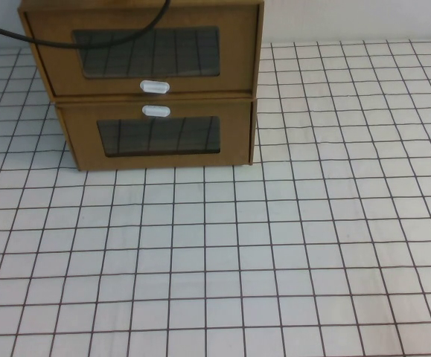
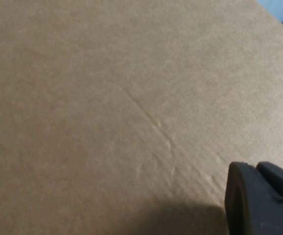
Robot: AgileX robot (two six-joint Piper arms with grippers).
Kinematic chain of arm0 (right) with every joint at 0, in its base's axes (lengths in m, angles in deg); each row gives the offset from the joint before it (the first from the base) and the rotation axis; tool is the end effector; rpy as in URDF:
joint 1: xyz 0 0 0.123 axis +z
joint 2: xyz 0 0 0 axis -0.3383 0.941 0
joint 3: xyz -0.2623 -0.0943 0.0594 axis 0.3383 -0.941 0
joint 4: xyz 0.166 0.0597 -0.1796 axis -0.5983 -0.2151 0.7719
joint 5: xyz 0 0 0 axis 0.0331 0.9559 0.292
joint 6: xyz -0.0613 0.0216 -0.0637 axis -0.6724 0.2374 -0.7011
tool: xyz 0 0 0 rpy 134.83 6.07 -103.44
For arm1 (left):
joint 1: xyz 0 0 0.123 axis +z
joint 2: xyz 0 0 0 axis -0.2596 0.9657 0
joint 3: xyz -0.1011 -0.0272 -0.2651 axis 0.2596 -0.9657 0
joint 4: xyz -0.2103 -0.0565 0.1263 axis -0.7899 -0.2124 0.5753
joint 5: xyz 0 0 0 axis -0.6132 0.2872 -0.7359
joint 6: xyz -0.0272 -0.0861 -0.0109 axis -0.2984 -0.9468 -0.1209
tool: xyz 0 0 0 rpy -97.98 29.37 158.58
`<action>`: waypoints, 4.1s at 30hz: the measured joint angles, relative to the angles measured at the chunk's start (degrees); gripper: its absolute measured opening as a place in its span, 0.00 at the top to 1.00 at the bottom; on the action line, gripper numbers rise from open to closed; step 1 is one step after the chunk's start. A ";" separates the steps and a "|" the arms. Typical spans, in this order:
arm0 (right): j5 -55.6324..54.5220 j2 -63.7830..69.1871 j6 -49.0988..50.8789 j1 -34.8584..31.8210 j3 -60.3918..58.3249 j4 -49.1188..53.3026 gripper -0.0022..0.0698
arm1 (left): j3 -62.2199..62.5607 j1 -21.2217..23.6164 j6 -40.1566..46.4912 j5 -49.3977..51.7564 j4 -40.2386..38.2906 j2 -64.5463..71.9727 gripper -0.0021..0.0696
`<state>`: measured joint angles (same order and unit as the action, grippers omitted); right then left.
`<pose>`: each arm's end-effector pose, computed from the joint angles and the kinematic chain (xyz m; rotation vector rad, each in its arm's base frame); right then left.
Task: Open the shoe box
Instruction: 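Pull the top drawer of the cardboard box fully open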
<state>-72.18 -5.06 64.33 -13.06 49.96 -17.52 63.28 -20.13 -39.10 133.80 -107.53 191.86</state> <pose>0.0548 0.0143 0.1985 0.3229 1.5803 0.6287 0.4379 -0.0960 0.4054 0.6467 2.1020 -0.7089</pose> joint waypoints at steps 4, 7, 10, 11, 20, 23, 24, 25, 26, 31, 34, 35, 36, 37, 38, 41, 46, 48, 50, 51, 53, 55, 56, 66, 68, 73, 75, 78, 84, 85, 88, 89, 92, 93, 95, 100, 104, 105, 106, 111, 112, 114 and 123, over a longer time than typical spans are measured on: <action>-0.63 0.00 0.00 0.00 0.00 -7.15 0.99 | 0.00 0.00 0.00 0.00 0.00 0.00 0.97; 3.06 0.00 0.00 0.00 0.36 -11.04 0.99 | 0.00 0.00 0.00 0.21 0.00 0.00 0.97; 10.14 0.74 0.00 0.00 4.03 -11.23 0.99 | 0.00 0.00 -0.12 0.43 0.00 0.00 0.97; 12.18 1.77 0.00 0.00 5.67 -11.06 0.99 | 0.00 0.00 -0.12 0.43 0.00 0.00 0.97; 34.06 25.53 -3.06 0.00 23.88 1.53 0.99 | 0.00 0.00 -0.12 1.08 0.00 0.00 0.97; 36.44 32.68 -7.29 0.00 28.06 3.48 0.99 | 0.00 0.00 -0.12 1.06 0.00 0.00 0.97; 37.09 35.06 -8.56 0.00 29.55 3.73 0.99 | 0.00 0.00 -0.12 1.06 0.00 0.00 0.97; 37.70 37.37 -9.86 0.00 31.11 3.98 0.99 | 0.00 0.00 -0.12 1.06 0.00 0.00 0.97; 38.12 39.21 -10.92 0.00 32.69 4.01 0.99 | 0.00 0.00 -0.12 1.06 0.00 0.00 0.97; 38.68 50.46 -15.32 1.51 40.87 4.34 0.99 | 0.00 0.00 -0.12 1.20 0.00 0.00 0.97; 38.55 57.00 -15.71 6.31 46.31 5.72 0.99 | 0.00 0.00 -0.12 1.20 0.14 0.00 0.97; 38.23 58.89 -15.60 8.12 48.40 6.83 0.99 | 0.00 0.00 -0.12 1.20 0.14 0.00 0.97; 37.70 61.22 -14.79 10.57 50.59 8.43 0.99 | 0.00 0.00 -0.12 1.20 0.14 0.00 0.97; 37.31 63.57 -13.54 13.15 52.87 10.77 0.99 | 0.00 0.00 -0.12 1.20 0.14 0.00 0.97; 37.17 65.91 -12.06 15.29 54.74 13.10 0.99 | 0.00 0.00 -0.12 1.20 0.14 0.00 0.97; 37.04 72.36 -5.71 23.45 61.56 22.95 0.99 | 0.00 0.00 -0.35 1.20 0.23 0.00 0.97; 36.75 82.88 4.92 35.89 72.07 42.14 0.99 | 0.04 0.00 -0.70 1.24 0.26 0.00 0.97; 36.62 86.96 8.74 39.88 75.64 50.04 0.99 | 0.04 0.00 -0.74 1.24 0.26 0.00 0.97; 36.32 90.41 12.37 43.73 78.21 58.49 0.99 | 0.04 0.00 -0.74 1.33 0.26 0.00 0.97; 35.90 92.18 14.37 45.38 79.30 63.35 0.99 | 0.04 0.00 -0.74 1.33 0.26 0.00 0.97; 34.84 95.04 18.56 47.91 80.49 73.33 0.99 | 0.04 0.00 -0.74 1.33 0.26 0.00 0.97; 33.19 97.79 23.33 49.89 80.80 83.41 0.99 | 0.04 0.00 -0.74 1.33 0.26 0.00 0.97; 32.39 98.80 25.37 50.48 80.89 87.21 0.99 | 0.04 0.00 -0.74 1.33 0.26 0.00 0.97; 25.09 106.54 44.63 51.34 81.17 118.81 0.68 | 0.04 0.00 -0.83 1.67 0.26 0.00 0.97; 24.89 107.54 48.94 51.34 81.17 124.95 0.59 | 0.04 0.00 -0.83 1.81 0.26 0.00 0.97; 24.12 109.73 58.24 51.34 81.96 136.46 0.54 | 0.04 0.00 -0.83 1.94 0.26 0.00 0.97; 22.94 110.61 59.43 51.21 83.61 138.12 0.53 | 0.04 0.00 -0.83 2.05 0.26 0.00 0.97; 19.54 112.12 59.97 50.03 86.85 139.07 0.53 | 0.13 0.00 -0.83 2.55 0.26 0.00 0.97; 17.35 116.39 59.85 46.48 93.89 139.83 0.53 | 0.13 0.00 -0.83 3.10 0.26 0.00 0.97; 17.25 117.19 59.76 46.05 94.84 139.87 0.54 | 0.13 0.00 -0.83 3.24 0.26 0.00 0.97; 16.73 118.86 59.12 45.63 96.35 139.97 0.56 | 0.13 0.00 -0.83 3.55 0.00 0.00 0.97; 16.55 119.20 58.20 45.59 96.46 139.97 0.57 | 0.13 0.00 -0.83 3.68 0.00 0.00 0.97; 15.56 120.23 56.10 45.59 96.58 140.00 0.59 | 0.13 0.00 -0.83 3.80 -0.09 0.00 0.97; 15.09 120.36 55.66 45.49 96.58 140.10 0.59 | 0.13 0.00 -0.83 3.80 -0.09 0.00 0.97; 13.92 120.78 55.31 45.08 96.62 140.10 0.59 | 0.13 0.00 -0.83 3.98 -0.09 0.00 0.97; 13.28 121.80 55.29 44.08 97.73 140.10 0.59 | 0.13 0.00 -0.83 4.25 -0.23 0.00 0.97; 13.28 122.80 55.19 43.63 99.53 140.12 0.60 | 0.13 0.00 -0.87 4.25 -0.22 0.00 0.97; 13.17 123.04 55.19 43.63 100.09 140.12 0.60 | 0.13 0.00 -0.87 4.25 -0.22 0.00 0.97; 13.17 123.45 55.19 43.60 100.68 140.12 0.60 | 0.13 0.00 -0.87 4.25 -0.22 0.00 0.97; 13.17 124.71 55.19 43.50 101.73 140.22 0.60 | 0.13 0.00 -0.87 4.30 -0.22 0.00 0.97; 13.17 124.73 55.19 43.37 101.85 140.34 0.60 | 0.13 0.00 -0.87 4.39 -0.22 0.00 0.97; 13.17 125.07 55.19 43.24 102.07 140.54 0.60 | 0.13 0.00 -0.87 4.39 -0.22 0.00 0.97; 12.16 125.16 54.99 42.30 102.36 141.00 0.67 | 0.13 0.00 -0.86 4.53 -0.22 0.00 0.97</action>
<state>-60.02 120.10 119.32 29.24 152.32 123.49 63.41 -20.13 -39.96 138.33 -107.75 191.86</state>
